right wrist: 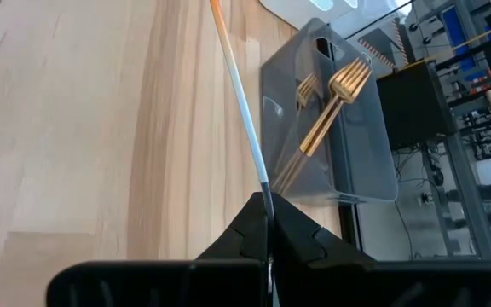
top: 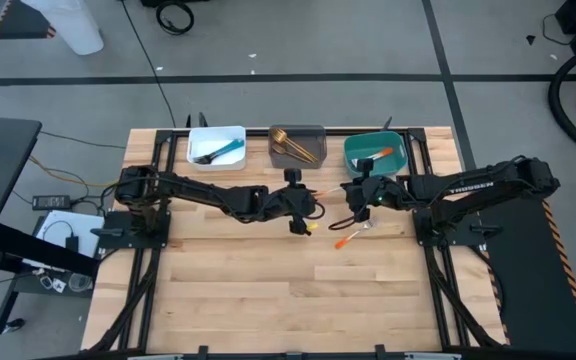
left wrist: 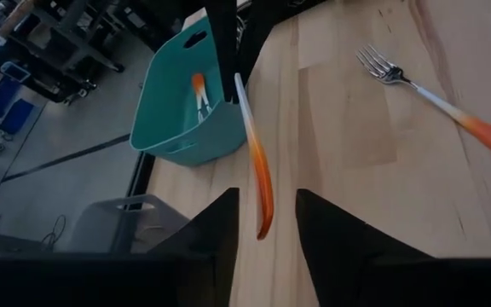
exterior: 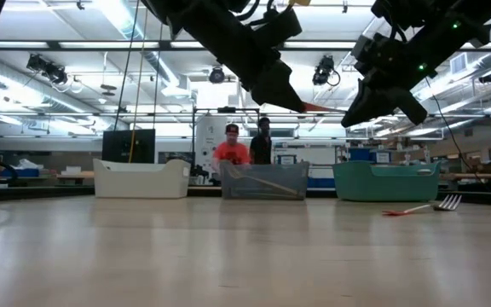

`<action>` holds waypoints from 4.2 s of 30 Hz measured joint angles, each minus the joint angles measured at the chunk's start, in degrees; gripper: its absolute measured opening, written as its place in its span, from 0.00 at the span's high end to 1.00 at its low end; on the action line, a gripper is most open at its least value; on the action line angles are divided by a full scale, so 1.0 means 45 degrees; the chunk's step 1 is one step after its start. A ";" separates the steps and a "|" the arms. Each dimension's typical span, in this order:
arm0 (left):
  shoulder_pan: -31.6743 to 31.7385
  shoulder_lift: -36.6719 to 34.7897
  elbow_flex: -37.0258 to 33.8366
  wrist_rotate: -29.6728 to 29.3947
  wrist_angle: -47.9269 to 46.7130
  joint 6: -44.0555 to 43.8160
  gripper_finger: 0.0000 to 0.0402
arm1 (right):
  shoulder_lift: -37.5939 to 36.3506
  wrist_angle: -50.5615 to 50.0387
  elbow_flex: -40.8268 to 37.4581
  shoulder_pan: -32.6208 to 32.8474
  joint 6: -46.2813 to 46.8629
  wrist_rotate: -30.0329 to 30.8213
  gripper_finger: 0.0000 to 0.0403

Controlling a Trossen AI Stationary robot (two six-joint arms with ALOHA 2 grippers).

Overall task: Sort silverware by color (type)
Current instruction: Put the right orange fork into the green bin

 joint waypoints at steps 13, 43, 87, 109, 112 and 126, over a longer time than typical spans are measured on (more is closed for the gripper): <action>0.0077 0.0000 0.0005 0.0025 0.0023 0.0444 0.96 | 0.0000 0.0172 -0.0019 -0.0010 0.0076 -0.0087 0.98; 0.0772 0.0010 0.0005 0.1161 -0.0876 -0.0767 0.97 | 0.4899 -0.7509 0.7039 0.0507 0.2809 0.0412 0.61; 0.0889 -0.0116 0.0005 0.1746 0.0481 -0.0871 0.91 | 0.5427 -0.8511 0.7932 0.0602 0.1411 -0.0056 0.97; 0.0330 -0.1307 0.0010 0.1202 -0.5371 -0.2187 0.74 | 0.4681 -0.8958 0.6448 -0.0210 -0.0619 -0.0083 0.97; 0.0063 -0.1313 -0.0183 0.1193 -0.5240 -0.2254 0.76 | 0.4173 -0.8202 0.5708 -0.0698 -0.1616 -0.0107 0.97; -0.0748 -0.3158 -0.4232 0.1117 -0.1811 -0.2796 0.79 | 0.3531 -0.8014 0.4998 -0.4423 -0.4619 -0.0505 0.97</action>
